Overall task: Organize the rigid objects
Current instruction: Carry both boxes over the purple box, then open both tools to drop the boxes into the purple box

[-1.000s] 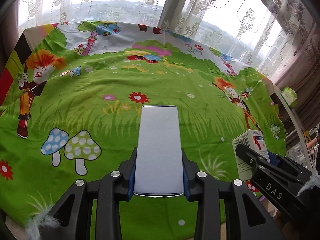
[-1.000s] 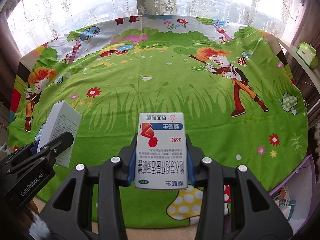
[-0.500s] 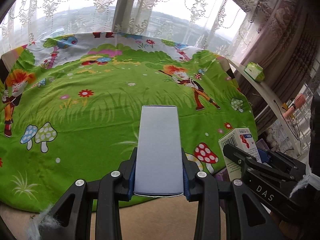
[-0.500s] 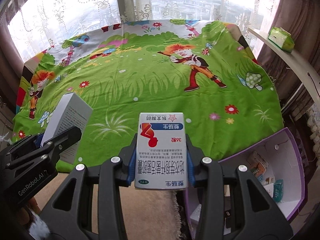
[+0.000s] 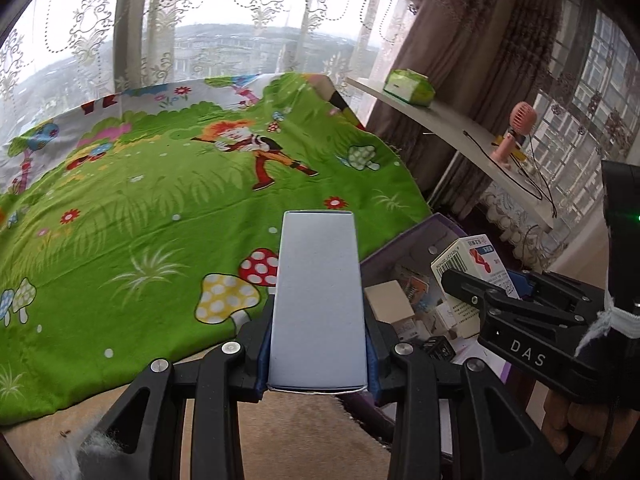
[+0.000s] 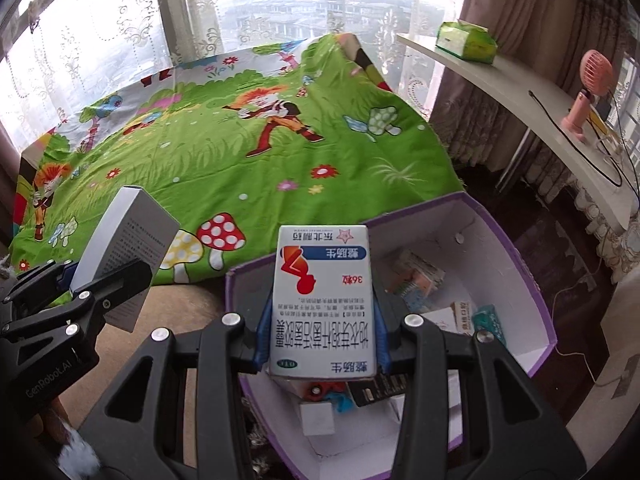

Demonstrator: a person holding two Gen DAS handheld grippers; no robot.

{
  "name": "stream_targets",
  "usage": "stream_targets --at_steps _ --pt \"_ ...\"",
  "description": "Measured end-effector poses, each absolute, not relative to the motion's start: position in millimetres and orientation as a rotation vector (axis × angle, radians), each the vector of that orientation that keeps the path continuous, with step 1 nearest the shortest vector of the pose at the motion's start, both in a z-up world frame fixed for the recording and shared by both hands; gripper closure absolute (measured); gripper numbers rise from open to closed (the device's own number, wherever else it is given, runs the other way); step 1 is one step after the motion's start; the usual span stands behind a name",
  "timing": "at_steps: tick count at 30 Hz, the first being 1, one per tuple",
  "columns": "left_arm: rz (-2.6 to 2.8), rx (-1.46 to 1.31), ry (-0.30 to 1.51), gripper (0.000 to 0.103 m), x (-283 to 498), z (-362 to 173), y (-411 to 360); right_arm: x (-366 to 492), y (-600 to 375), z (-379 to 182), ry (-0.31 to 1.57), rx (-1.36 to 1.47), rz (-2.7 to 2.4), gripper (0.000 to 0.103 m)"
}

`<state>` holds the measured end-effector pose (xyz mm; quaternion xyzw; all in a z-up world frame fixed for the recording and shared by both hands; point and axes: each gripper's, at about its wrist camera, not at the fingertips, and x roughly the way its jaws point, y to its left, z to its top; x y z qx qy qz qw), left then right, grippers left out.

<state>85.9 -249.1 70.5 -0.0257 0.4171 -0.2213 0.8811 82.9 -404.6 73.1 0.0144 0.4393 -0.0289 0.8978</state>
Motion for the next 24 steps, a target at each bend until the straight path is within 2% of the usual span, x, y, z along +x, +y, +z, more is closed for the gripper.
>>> stream_targets --at_steps 14,15,17,19,21,24 --pt "-0.625 0.056 0.895 0.065 57 60 -320 36 -478 58 0.931 0.111 -0.192 0.059" --pt "-0.629 0.065 0.897 0.063 55 60 -323 35 -480 57 0.937 0.111 -0.195 0.058" --pt "-0.632 0.081 0.9 0.051 52 59 -327 31 -483 54 0.945 0.121 -0.197 0.058" --pt "-0.638 0.079 0.897 0.037 48 60 -326 27 -487 54 0.941 0.142 -0.198 0.052" --pt "-0.633 0.085 0.897 0.029 46 61 -326 24 -488 54 0.935 0.149 -0.207 0.037" --pt "-0.648 0.063 0.932 0.02 46 56 -323 20 -490 53 0.935 0.166 -0.211 0.035"
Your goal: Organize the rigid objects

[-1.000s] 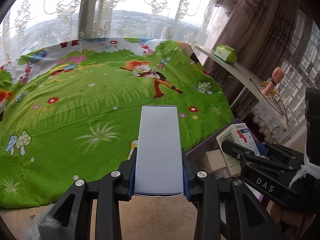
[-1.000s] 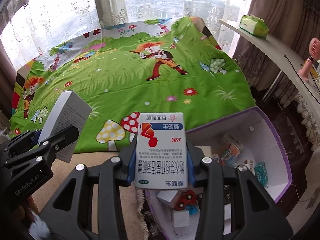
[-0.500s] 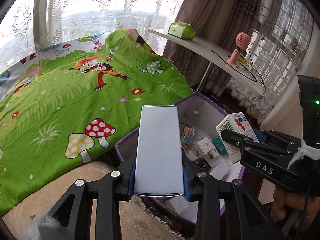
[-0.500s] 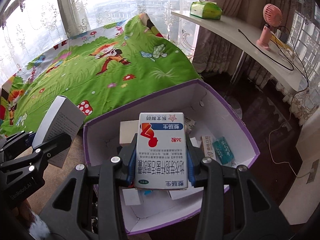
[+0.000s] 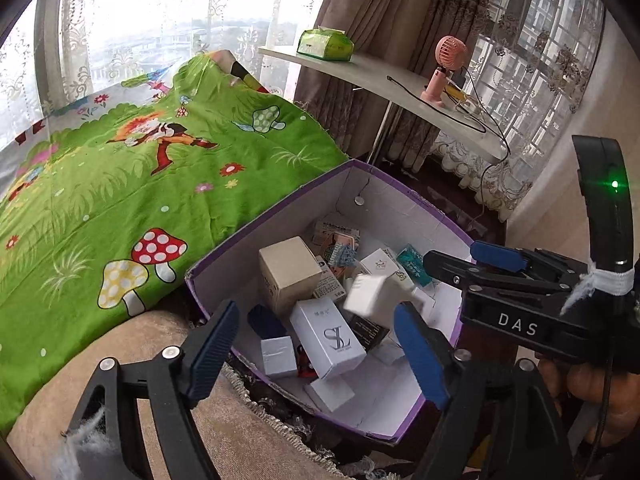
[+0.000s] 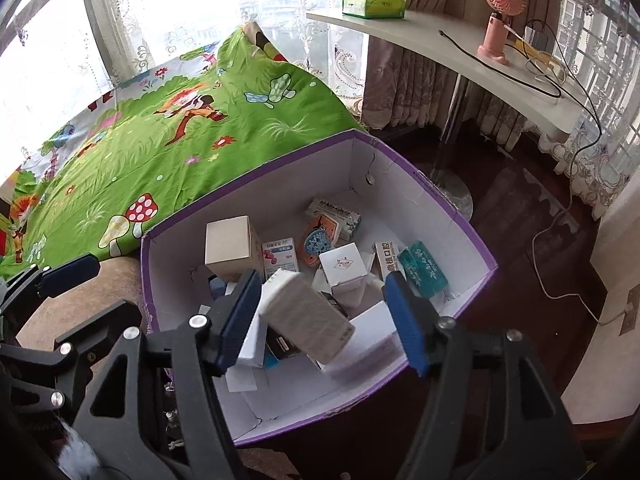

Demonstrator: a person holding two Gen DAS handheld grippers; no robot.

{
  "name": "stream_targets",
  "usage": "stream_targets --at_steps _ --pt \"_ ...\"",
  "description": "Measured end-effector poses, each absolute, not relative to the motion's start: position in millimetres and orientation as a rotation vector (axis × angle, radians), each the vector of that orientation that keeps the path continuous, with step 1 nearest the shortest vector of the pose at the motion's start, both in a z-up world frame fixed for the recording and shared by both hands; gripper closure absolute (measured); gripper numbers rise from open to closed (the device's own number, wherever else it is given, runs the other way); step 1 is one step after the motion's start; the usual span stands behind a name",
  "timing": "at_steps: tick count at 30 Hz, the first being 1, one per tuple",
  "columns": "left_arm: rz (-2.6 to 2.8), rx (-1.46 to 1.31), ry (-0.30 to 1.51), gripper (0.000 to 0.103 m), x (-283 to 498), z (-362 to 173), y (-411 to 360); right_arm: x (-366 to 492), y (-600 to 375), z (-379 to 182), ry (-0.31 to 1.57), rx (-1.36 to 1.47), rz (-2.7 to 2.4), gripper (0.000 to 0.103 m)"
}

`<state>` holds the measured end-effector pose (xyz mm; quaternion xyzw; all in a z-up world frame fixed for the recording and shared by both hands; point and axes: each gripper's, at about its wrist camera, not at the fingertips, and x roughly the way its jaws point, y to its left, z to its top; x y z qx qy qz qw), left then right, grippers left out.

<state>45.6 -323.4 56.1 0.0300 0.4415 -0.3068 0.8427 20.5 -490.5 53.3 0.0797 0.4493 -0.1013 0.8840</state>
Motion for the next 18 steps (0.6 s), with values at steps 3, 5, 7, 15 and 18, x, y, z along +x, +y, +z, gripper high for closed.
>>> stream_targets --at_steps 3,5,7,15,18 --pt "-0.668 0.081 0.972 0.018 42 48 -326 16 -493 52 0.938 0.172 -0.219 0.034" --pt "-0.672 0.104 0.977 0.017 37 46 -329 13 -494 51 0.943 0.174 -0.223 0.034" --pt "-0.669 0.132 0.968 0.015 33 46 -331 11 -494 51 0.945 0.174 -0.225 0.034" --pt "-0.67 0.105 0.935 0.003 30 54 -328 9 -491 49 0.955 0.161 -0.228 0.034" --pt "-0.67 0.095 0.932 0.001 31 56 -327 8 -490 49 0.955 0.156 -0.232 0.034"
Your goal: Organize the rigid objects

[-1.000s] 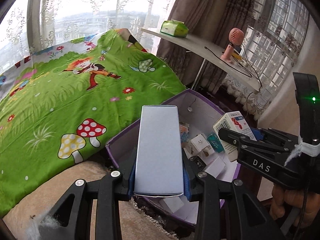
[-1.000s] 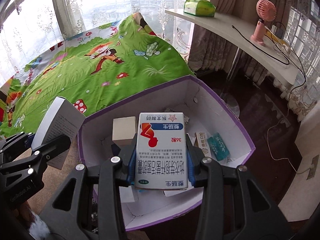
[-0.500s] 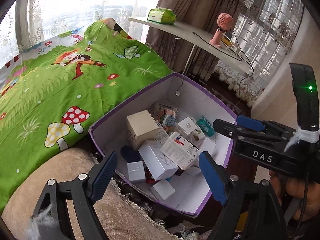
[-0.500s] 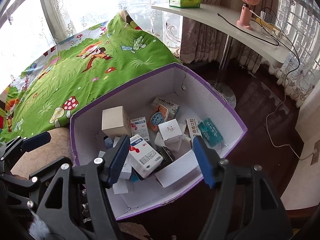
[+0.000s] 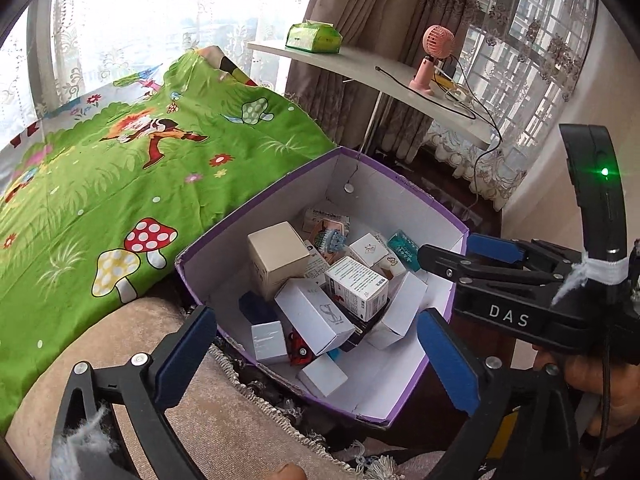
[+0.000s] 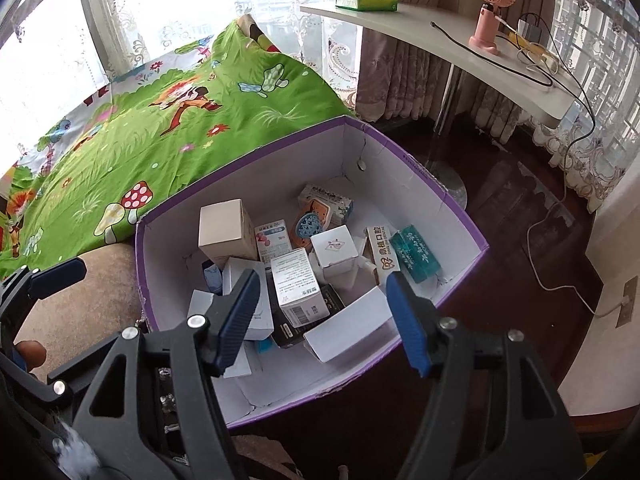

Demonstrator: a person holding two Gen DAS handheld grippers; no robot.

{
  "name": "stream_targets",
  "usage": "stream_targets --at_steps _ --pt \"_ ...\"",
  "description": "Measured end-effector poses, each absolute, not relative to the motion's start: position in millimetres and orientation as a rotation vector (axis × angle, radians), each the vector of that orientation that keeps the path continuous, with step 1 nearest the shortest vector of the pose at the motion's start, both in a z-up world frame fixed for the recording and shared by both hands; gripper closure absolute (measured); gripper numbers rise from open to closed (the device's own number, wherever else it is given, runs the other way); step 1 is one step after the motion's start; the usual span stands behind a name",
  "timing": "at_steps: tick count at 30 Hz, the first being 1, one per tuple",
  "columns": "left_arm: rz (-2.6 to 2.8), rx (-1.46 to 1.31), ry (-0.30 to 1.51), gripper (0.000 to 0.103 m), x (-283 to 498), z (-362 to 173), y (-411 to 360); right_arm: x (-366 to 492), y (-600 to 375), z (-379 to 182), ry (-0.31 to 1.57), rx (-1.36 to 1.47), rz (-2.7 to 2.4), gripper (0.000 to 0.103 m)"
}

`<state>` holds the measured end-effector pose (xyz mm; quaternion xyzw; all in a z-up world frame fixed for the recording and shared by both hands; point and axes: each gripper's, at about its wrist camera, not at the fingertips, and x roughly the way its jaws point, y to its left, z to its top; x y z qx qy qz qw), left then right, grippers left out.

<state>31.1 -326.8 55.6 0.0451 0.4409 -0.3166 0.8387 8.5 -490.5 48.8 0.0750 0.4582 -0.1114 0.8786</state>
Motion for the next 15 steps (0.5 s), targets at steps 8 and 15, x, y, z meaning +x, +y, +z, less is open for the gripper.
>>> stream_targets --at_steps 8,15 --pt "-0.652 0.121 0.943 0.0 30.0 55.2 -330.1 6.2 -491.5 47.3 0.962 0.147 -0.236 0.034" --pt "-0.65 0.141 0.954 0.0 30.0 53.2 -332.7 6.5 -491.7 45.8 0.965 0.149 -0.233 0.034"
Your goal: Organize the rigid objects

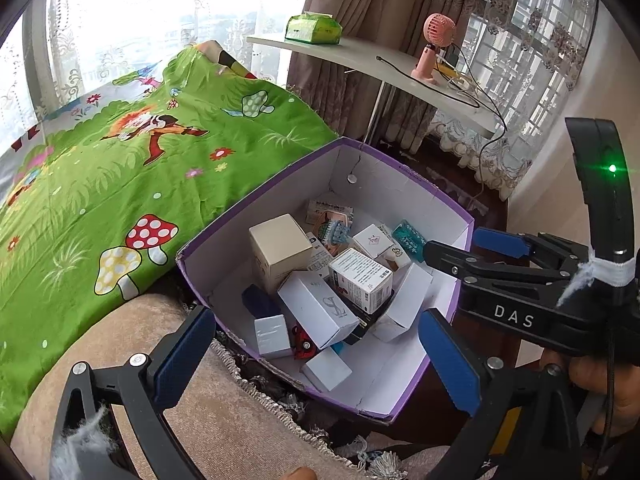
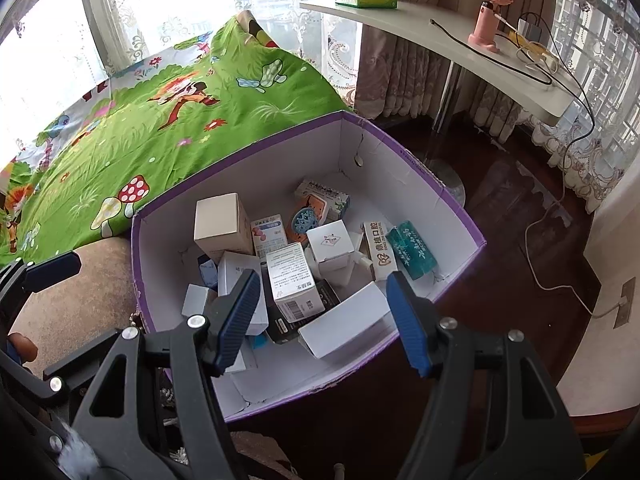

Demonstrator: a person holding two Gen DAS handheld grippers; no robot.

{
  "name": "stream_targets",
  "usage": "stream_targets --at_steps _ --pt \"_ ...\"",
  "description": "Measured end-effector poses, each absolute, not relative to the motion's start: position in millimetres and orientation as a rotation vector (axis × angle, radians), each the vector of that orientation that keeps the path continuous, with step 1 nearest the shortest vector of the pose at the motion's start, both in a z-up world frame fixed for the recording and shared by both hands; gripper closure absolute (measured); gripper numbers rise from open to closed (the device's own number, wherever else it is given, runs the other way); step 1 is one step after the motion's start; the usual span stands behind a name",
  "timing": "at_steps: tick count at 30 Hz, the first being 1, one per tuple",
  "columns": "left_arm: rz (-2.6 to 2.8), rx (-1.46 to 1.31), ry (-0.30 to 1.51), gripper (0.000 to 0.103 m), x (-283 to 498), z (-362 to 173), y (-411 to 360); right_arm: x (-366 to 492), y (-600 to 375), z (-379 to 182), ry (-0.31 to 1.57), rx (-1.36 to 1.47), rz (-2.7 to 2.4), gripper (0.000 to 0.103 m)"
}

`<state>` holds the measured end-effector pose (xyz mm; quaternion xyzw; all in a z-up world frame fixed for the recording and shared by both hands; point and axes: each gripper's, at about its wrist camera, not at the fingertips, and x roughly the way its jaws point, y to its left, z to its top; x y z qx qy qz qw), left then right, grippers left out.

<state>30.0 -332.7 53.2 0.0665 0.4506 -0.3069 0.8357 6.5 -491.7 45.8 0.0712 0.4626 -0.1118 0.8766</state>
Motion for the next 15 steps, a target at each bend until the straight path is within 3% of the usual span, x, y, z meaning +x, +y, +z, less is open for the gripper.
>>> stream_targets --at_steps 15 --pt "-0.628 0.146 0.93 0.0 31.5 55.7 -333.7 6.5 -491.7 43.8 0.973 0.155 -0.228 0.034"
